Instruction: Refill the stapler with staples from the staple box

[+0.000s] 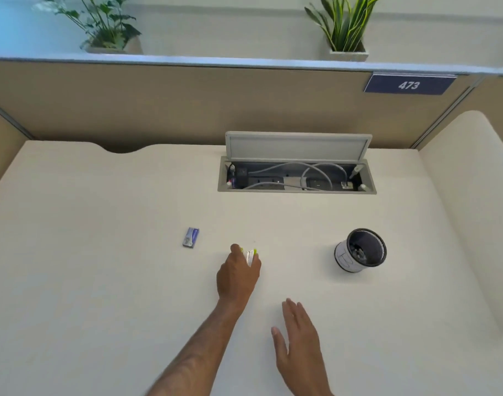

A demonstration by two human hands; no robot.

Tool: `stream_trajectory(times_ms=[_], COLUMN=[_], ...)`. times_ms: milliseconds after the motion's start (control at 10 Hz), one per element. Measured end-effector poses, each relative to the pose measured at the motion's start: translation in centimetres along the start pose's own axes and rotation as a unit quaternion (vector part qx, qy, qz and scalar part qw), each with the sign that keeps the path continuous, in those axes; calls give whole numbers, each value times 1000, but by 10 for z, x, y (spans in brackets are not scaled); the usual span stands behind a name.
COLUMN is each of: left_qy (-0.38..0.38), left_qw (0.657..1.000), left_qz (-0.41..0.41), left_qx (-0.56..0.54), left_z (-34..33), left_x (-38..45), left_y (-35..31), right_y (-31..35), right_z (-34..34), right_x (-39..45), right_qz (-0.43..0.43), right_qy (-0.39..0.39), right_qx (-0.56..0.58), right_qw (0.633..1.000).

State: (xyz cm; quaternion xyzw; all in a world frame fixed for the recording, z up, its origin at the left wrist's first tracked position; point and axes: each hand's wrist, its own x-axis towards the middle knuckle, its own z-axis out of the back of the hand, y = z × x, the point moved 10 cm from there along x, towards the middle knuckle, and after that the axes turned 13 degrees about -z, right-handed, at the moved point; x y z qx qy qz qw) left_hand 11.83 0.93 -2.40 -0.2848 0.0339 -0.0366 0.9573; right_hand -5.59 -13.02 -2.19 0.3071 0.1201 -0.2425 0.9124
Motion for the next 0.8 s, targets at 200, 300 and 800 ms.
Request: stream_trajectory(times_ms=[200, 300, 800], left_qy=[12, 14, -123], left_qw=[999, 999, 974], left_qz=[-24, -33, -165], left_qx=[34, 41, 89], left_z=[-6, -10, 18], left_x=[35, 44, 25], left_y=[-12, -12, 7], right_y=[15, 22, 45], right_z=[-19, -23, -23], right_x=[56, 89, 144], right_qz=[57, 60, 94], right_qy=[-39, -49, -96], right_qx=[-93, -106, -128], right_qw=[993, 991, 983])
